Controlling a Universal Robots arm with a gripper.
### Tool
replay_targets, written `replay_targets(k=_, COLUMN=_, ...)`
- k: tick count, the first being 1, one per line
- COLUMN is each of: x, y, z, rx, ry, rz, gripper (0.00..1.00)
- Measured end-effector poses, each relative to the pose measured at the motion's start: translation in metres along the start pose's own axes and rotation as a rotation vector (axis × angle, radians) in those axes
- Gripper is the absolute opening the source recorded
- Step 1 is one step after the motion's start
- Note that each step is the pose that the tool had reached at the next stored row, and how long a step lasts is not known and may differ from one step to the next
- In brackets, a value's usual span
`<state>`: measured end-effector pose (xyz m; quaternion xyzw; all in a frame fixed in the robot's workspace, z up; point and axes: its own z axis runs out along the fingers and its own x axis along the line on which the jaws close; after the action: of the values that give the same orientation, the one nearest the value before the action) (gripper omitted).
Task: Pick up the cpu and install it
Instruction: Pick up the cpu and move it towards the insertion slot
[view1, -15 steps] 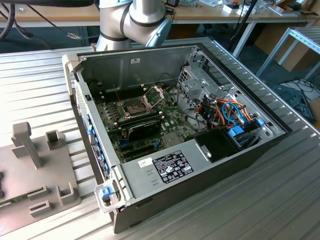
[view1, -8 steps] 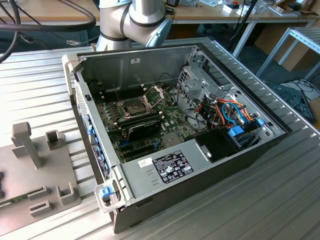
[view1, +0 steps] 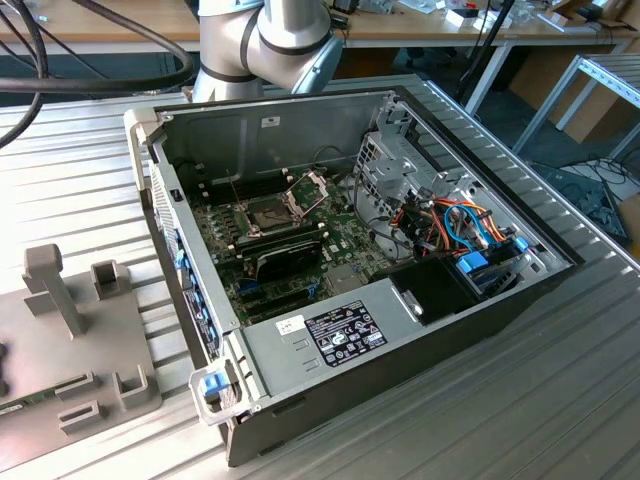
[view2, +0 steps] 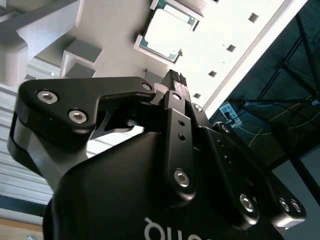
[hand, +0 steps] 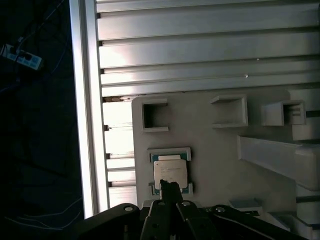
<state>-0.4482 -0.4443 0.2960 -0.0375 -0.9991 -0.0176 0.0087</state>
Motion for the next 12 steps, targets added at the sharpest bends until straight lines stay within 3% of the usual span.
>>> replay_targets(k=7, x=0.0, y=0.0, z=0.0001, rx=0.0003, ry=-0.0003, rz=0.0, gripper=0.11)
replay_targets(k=10, x=0.0, y=0.0, z=0.0001, rx=0.0005, ry=-0.0002, rz=0.0, gripper=0.29)
replay_targets(k=12, x=0.0, y=0.0, z=0.0001, rx=0.0007, ry=-0.0003, rz=0.0, gripper=0.29)
